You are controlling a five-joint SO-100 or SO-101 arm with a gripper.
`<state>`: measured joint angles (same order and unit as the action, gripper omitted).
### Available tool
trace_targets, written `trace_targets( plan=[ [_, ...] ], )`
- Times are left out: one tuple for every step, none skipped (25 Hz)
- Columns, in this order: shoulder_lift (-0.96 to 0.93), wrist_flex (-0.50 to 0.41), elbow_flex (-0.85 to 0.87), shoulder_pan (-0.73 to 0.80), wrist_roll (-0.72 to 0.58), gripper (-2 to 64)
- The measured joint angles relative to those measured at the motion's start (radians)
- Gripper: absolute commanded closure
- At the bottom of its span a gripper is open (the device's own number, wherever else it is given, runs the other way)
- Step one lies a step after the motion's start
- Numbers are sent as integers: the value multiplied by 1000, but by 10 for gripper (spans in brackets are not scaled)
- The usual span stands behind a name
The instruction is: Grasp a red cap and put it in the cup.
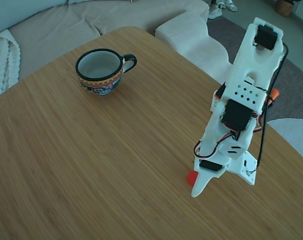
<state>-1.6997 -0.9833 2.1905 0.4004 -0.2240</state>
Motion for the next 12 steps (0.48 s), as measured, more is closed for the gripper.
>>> trace_targets(
  plan=[
    [0, 0, 0, 0, 0, 169],
    [0, 3, 6, 0, 0, 169],
    [0, 8, 12, 0, 0, 169],
    [0, 12, 15, 0, 0, 169],
    [0, 17, 23, 0, 0, 169],
    [0, 12, 25, 0, 0, 169],
    [0, 17, 23, 0, 0, 169],
    [0, 20, 23, 0, 0, 169],
    [0, 15, 25, 0, 0, 169],
    [0, 17, 25, 0, 0, 169],
    [0, 26, 25, 0, 0, 170],
    [0, 37, 25, 0, 6, 170]
  ],
)
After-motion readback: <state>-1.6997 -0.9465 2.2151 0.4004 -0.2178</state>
